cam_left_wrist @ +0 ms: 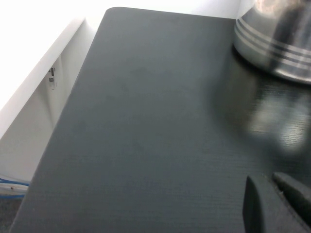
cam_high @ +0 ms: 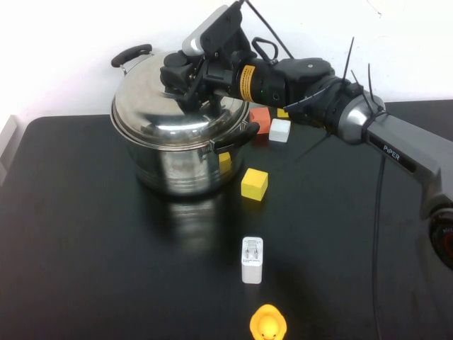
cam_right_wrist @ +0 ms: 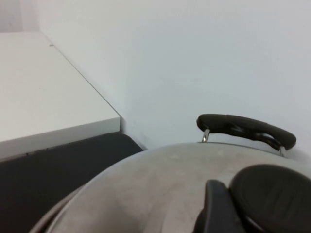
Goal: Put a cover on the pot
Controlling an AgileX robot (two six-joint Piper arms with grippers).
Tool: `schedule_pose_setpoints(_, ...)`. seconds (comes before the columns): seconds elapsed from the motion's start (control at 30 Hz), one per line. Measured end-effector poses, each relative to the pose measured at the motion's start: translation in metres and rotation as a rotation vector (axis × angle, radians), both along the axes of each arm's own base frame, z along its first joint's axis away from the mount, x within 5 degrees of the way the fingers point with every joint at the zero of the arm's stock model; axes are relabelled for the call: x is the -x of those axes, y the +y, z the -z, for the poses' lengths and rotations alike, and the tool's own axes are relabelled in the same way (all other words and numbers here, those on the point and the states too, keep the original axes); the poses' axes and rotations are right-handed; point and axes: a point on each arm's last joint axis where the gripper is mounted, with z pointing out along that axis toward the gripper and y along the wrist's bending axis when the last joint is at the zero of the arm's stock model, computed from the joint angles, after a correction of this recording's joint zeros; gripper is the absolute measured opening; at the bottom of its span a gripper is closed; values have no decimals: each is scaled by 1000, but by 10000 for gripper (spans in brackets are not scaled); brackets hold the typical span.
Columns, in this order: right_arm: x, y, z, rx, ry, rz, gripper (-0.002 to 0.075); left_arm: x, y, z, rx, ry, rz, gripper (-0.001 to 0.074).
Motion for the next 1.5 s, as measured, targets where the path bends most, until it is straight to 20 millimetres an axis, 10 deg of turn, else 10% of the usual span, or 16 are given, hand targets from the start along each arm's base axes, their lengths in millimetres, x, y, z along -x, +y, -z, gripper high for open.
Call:
schedule_pose_setpoints(0.83, 2, -5, -7, -11, 5, -54, 447, 0, 0, 0, 0, 0, 0, -2)
schedule_pose_setpoints(1.2, 34, -52, -118, -6, -204, -260, 60, 0, 0, 0, 0, 0, 0, -2)
schedule_pose_setpoints(1.5, 70, -76, -163, 34, -217, -463, 14, 0, 0, 0, 0, 0, 0, -2)
